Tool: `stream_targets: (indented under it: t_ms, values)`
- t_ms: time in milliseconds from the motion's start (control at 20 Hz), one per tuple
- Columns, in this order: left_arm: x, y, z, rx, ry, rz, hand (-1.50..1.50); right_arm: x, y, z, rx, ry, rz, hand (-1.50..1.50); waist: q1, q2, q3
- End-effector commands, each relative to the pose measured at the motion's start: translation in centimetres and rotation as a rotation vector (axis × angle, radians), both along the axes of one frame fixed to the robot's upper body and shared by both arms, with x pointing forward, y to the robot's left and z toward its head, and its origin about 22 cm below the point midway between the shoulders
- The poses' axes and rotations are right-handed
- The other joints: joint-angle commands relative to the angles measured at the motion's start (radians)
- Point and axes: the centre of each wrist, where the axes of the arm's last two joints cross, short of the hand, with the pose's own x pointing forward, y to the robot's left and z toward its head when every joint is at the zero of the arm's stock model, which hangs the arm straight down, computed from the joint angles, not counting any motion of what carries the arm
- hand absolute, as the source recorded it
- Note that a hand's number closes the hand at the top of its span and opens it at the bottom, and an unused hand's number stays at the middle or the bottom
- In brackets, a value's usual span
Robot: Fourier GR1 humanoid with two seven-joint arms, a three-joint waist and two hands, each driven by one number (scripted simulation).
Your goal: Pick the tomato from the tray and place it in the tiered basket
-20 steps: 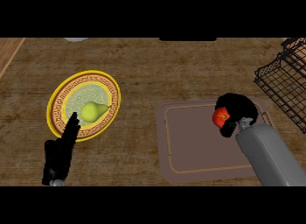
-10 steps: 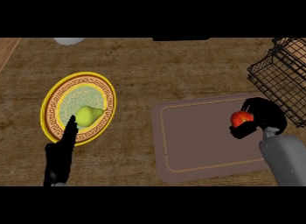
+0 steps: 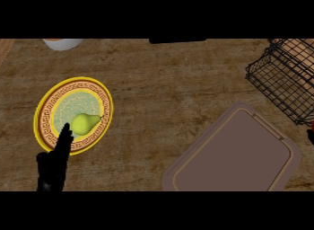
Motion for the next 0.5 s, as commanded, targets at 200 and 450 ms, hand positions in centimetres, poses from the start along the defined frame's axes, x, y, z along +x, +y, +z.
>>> stream_targets:
  t_ms: [200, 450]
  values:
    - [0.5, 0.1, -0.2, -0.007, 0.011, 0.005, 0.0, -6.1, 0.3, 12.3, -0.117, -0.378, -0.078, 1.5, -0.001, 0.002, -0.003]
    - [0.5, -0.4, -0.4, 0.0, 0.013, -0.046, 0.0, -9.8, 3.0, 19.0, -0.239, -0.379, -0.075, 1.5, 0.044, 0.012, -0.001]
